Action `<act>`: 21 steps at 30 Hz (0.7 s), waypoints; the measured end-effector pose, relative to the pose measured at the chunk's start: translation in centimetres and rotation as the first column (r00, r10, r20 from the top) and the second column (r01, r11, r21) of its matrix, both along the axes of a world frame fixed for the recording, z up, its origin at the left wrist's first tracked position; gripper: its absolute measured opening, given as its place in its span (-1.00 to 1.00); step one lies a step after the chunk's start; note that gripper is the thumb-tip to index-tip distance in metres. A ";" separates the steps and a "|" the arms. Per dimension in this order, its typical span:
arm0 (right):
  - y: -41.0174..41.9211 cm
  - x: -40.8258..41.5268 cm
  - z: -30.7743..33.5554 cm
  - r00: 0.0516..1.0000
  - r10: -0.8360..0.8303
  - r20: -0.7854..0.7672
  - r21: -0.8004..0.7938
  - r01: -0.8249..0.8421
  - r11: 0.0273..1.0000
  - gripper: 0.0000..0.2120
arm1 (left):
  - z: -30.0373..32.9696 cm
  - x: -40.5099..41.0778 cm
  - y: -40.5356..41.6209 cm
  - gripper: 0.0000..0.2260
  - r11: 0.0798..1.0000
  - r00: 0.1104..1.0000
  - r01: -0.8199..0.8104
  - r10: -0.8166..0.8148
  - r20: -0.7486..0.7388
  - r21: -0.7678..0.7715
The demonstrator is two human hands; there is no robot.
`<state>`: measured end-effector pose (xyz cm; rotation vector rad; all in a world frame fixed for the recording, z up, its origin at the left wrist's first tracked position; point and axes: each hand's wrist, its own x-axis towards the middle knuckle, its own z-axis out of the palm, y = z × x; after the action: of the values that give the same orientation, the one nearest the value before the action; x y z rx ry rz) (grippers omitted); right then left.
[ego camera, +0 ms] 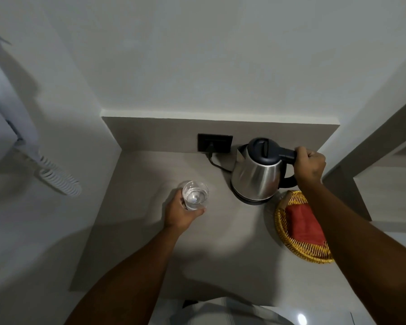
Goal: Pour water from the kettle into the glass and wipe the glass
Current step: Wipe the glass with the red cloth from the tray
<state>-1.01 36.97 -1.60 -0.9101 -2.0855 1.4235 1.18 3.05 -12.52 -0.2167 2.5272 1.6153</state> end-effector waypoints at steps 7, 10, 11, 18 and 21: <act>1.3 0.9 -1.1 0.995 0.099 0.000 0.017 -0.099 0.995 -0.64 | -0.3 -0.2 -0.1 -0.30 0.999 1.000 -0.002 0.002 0.005 -0.038; 1.2 2.2 -1.3 0.996 0.088 -0.019 0.024 -0.088 0.996 -0.57 | -0.5 -0.3 -0.3 -0.27 0.999 1.000 0.020 -0.020 0.000 -0.040; 1.1 3.2 -1.8 0.999 0.032 -0.021 0.031 -0.031 0.999 -0.57 | -0.5 -0.3 -0.5 -0.24 0.998 0.999 0.036 -0.037 -0.011 -0.042; -0.2 13.7 -10.1 0.844 0.008 0.536 0.408 -0.267 0.873 -0.47 | 0.3 -1.0 -0.3 -0.28 0.989 0.993 0.059 -0.071 -0.089 -0.135; -0.1 14.3 -11.0 0.764 0.031 0.644 0.373 -0.349 0.860 -0.29 | 0.6 -1.1 0.4 -0.28 0.989 0.998 0.022 -0.030 -0.056 -0.149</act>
<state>13.29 36.83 -12.59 -1.0592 -2.9219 0.6356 0.09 3.50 -11.90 -0.1531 2.6852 1.4455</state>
